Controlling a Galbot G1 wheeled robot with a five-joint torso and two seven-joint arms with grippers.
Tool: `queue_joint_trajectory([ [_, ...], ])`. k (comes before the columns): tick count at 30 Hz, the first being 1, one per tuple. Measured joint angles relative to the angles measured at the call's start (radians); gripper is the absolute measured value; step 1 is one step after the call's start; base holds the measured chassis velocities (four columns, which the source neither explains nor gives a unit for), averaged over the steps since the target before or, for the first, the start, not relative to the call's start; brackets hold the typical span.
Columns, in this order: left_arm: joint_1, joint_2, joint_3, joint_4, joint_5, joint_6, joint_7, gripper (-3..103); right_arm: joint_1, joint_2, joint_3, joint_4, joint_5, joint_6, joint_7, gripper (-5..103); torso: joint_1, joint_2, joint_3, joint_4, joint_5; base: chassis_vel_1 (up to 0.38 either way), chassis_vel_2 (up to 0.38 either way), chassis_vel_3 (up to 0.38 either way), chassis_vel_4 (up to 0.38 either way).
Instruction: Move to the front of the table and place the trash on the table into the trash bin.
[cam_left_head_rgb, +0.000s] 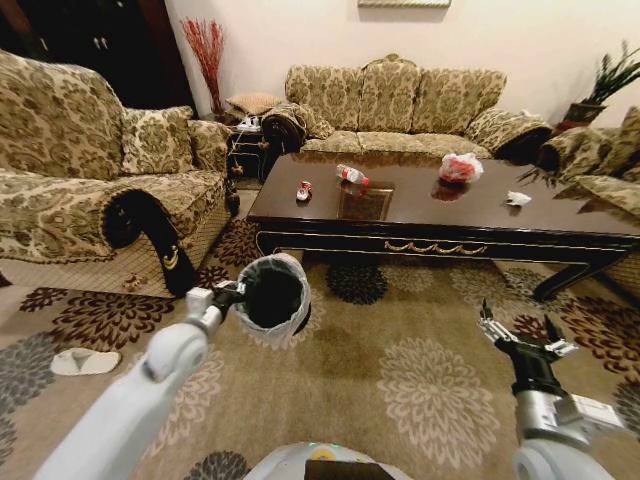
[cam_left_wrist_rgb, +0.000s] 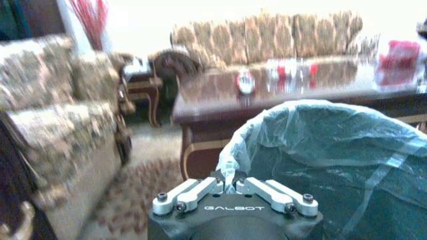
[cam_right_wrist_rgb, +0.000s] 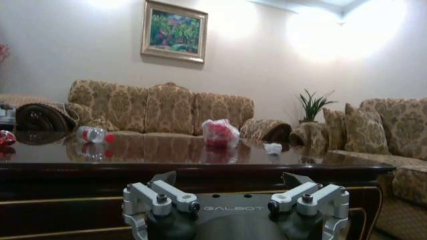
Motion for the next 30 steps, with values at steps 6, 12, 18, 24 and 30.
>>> queue_joint_trajectory([
  [6,0.004,0.000,-0.024,-0.095,-0.061,0.012,-0.057,4,0.005,-0.009,0.002,-0.009,0.002,0.020,-0.012,100,0.003,0.009,0.006,-0.0001,-0.0002,0.000,0.000,0.000,0.000],
  [12,0.025,-0.004,-0.033,-0.114,-0.070,0.009,-0.063,4,0.003,-0.013,0.004,-0.004,0.004,0.026,-0.014,100,0.007,0.029,0.021,0.0000,-0.0003,0.000,0.000,0.000,0.000],
  [18,0.028,-0.003,-0.033,-0.121,-0.070,0.010,-0.063,4,-0.003,-0.026,0.005,0.009,0.004,0.020,-0.012,100,0.015,0.057,0.041,-0.0001,-0.0003,0.000,0.000,0.000,0.000],
  [24,0.028,-0.003,-0.031,-0.113,-0.068,0.010,-0.063,4,-0.007,-0.028,0.000,0.020,-0.005,0.008,-0.014,100,0.022,0.080,0.058,-0.0001,-0.0003,0.000,0.000,0.000,0.000],
  [30,0.025,-0.006,-0.038,-0.095,-0.055,0.010,-0.074,4,-0.013,-0.033,-0.002,0.032,-0.016,-0.009,-0.017,100,0.030,0.105,0.074,-0.0001,-0.0003,0.000,0.000,0.000,0.000],
])
